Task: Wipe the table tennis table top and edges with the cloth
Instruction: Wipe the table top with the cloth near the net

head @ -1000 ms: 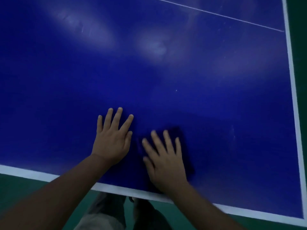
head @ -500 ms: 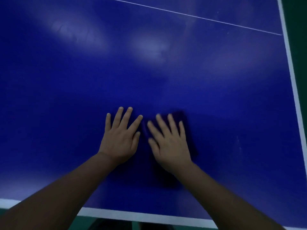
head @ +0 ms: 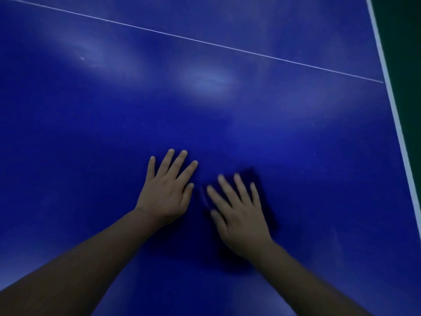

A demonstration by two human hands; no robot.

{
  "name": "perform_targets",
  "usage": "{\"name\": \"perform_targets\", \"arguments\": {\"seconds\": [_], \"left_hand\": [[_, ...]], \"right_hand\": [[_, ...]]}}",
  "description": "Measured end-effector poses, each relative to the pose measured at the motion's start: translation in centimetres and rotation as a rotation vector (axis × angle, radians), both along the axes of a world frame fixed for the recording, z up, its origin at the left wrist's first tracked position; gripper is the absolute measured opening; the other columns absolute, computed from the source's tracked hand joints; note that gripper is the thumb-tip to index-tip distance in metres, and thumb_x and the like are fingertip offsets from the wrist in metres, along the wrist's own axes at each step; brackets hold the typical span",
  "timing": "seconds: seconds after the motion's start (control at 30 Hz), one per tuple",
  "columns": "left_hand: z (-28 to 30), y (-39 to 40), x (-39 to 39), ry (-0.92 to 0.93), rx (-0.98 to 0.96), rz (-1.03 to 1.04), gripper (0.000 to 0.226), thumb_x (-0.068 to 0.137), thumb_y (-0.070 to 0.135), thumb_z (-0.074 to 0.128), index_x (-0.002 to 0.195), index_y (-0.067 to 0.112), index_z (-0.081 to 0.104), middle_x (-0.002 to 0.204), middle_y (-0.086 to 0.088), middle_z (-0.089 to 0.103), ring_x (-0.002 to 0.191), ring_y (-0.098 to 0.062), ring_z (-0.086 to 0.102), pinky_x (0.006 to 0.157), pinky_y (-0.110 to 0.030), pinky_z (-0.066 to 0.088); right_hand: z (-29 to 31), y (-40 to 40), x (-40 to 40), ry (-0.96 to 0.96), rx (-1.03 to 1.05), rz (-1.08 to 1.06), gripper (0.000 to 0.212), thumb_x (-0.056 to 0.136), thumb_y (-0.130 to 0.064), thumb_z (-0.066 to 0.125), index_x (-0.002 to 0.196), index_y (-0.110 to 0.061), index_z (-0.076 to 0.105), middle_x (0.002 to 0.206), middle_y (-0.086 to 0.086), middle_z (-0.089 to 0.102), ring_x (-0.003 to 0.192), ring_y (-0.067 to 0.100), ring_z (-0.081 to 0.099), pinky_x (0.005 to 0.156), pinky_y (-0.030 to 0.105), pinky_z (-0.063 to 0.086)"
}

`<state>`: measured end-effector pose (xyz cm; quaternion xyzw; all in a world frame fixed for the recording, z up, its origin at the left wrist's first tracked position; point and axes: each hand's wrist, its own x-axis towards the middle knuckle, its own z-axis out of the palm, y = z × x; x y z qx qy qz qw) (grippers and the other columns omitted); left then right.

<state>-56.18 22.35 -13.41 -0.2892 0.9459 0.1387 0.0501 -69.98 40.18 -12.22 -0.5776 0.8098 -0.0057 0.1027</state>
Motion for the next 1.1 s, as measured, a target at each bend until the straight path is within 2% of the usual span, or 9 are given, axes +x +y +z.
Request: {"name": "perform_targets", "arguments": {"seconds": [0.07,0.17,0.33,0.43,0.6,0.7,0.83,1.03,1.1], "left_hand": [[-0.1,-0.5,-0.5,0.002,0.007,0.003,0.059,0.099,0.05,0.017,0.155,0.031,0.023,0.166,0.0,0.011,0.153,-0.025,-0.002,0.12,-0.057,-0.002],[-0.3,-0.9,-1.2,0.003,0.004,0.007,0.059,0.1,0.049,0.017,0.156,0.031,0.022,0.166,0.0,0.01,0.153,-0.026,-0.002,0.119,-0.059,-0.003],[-0.2,-1.2,-2.7,0.017,-0.002,0.02,0.058,0.1,0.048,0.019,0.154,0.029,0.027,0.164,-0.002,0.017,0.152,-0.028,0.004,0.119,-0.061,0.001],[-0.2,-2.3,-3.8,0.038,-0.004,0.036,0.057,0.1,0.047,0.02,0.154,0.028,0.03,0.164,-0.003,0.019,0.152,-0.027,0.008,0.12,-0.058,0.006],[-0.2,-4.3,-5.7,0.044,0.003,0.093,0.059,0.1,0.047,0.019,0.154,0.026,0.03,0.164,-0.004,0.018,0.153,-0.026,0.007,0.121,-0.056,0.009],[-0.2,-5.3,-7.1,0.033,-0.006,0.086,0.059,0.1,0.048,0.016,0.155,0.028,0.027,0.165,-0.003,0.016,0.153,-0.026,0.004,0.121,-0.056,0.005],[-0.4,-6.7,-10.1,0.043,-0.026,0.099,0.058,0.1,0.048,0.019,0.154,0.028,0.028,0.164,-0.003,0.018,0.152,-0.028,0.006,0.12,-0.059,0.005],[-0.6,-8.6,-14.1,0.053,-0.037,0.145,0.061,0.098,0.049,0.017,0.154,0.029,0.029,0.164,-0.002,0.018,0.152,-0.027,0.006,0.118,-0.062,0.004],[-0.6,-8.8,-14.4,0.058,-0.034,0.15,0.061,0.098,0.05,0.016,0.154,0.029,0.027,0.165,-0.002,0.016,0.153,-0.026,0.004,0.118,-0.062,0.002]], "right_hand": [[-0.1,3.8,-1.6,-0.017,0.023,0.077,0.052,0.101,-0.052,0.032,0.151,-0.038,0.035,0.164,-0.005,0.026,0.151,0.028,0.02,0.116,0.058,0.019],[-0.4,2.6,-7.5,0.012,0.031,-0.133,0.056,0.096,-0.054,0.034,0.149,-0.036,0.041,0.161,-0.002,0.033,0.148,0.032,0.029,0.115,0.06,0.024],[-0.3,-10.8,-13.2,-0.063,0.005,-0.545,0.057,0.103,-0.051,0.025,0.158,-0.037,0.016,0.168,-0.004,0.008,0.154,0.03,-0.001,0.121,0.06,0.0],[-0.6,-13.6,-10.7,0.012,-0.042,-0.331,0.057,0.102,-0.05,0.028,0.157,-0.035,0.024,0.166,-0.001,0.017,0.153,0.033,0.009,0.12,0.061,0.007],[-0.1,-3.7,-10.7,-0.015,0.024,0.231,0.053,0.101,-0.054,0.031,0.152,-0.041,0.031,0.164,-0.005,0.026,0.151,0.029,0.021,0.117,0.057,0.017],[-0.4,-7.1,-18.1,0.06,0.006,0.013,0.059,0.096,-0.055,0.03,0.152,-0.038,0.033,0.162,-0.001,0.031,0.149,0.033,0.026,0.116,0.06,0.021],[-0.1,-17.8,-22.2,-0.051,0.035,-0.376,0.057,0.102,-0.054,0.022,0.157,-0.041,0.015,0.168,-0.004,0.007,0.154,0.03,-0.001,0.12,0.061,-0.001],[-0.5,-11.4,-20.0,-0.011,0.013,0.171,0.057,0.099,-0.057,0.023,0.154,-0.042,0.028,0.166,-0.007,0.019,0.153,0.027,0.011,0.12,0.057,0.008],[-0.5,-10.0,-23.5,0.001,0.01,0.125,0.057,0.098,-0.056,0.029,0.151,-0.04,0.035,0.163,-0.005,0.028,0.151,0.028,0.021,0.118,0.059,0.018]]}}
